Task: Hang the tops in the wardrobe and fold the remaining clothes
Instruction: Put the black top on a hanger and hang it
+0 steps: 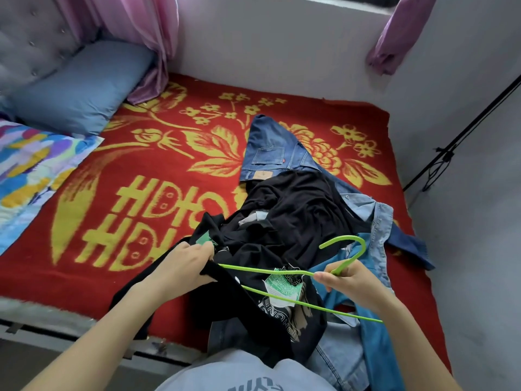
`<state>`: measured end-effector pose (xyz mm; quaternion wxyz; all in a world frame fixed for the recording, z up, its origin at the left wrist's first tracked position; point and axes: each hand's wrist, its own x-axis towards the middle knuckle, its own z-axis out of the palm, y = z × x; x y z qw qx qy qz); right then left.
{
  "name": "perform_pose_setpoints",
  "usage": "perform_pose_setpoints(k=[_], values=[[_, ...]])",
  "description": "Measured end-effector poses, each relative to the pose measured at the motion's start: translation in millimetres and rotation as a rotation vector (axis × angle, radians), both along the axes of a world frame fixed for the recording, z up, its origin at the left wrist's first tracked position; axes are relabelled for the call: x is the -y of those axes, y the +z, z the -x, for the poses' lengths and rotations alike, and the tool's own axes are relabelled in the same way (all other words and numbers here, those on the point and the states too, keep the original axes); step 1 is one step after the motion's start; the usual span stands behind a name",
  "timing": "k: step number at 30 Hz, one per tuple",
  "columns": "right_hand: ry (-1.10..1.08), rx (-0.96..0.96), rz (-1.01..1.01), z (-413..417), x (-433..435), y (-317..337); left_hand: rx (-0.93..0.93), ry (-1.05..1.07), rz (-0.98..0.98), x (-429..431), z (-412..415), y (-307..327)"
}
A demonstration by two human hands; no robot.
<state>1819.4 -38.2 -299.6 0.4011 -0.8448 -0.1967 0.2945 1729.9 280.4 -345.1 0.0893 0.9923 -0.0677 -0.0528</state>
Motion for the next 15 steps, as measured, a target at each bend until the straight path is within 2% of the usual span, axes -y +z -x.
perform_pose_setpoints(k=[4, 9, 12, 15], values=[[-0.025, 0.010, -0.037, -12, 16, 8, 0.021, -0.026, -0.047, 2, -4, 14], [0.017, 0.021, -0.016, -10, -7, 7, 0.246, -0.199, -0.138, 16, -7, 31], [-0.046, 0.125, 0.020, 5, -37, -8, 0.268, -0.248, -0.106, 34, -14, 45], [-0.124, 0.232, 0.013, 27, -62, -27, 0.304, -0.286, 0.005, 63, -21, 54]])
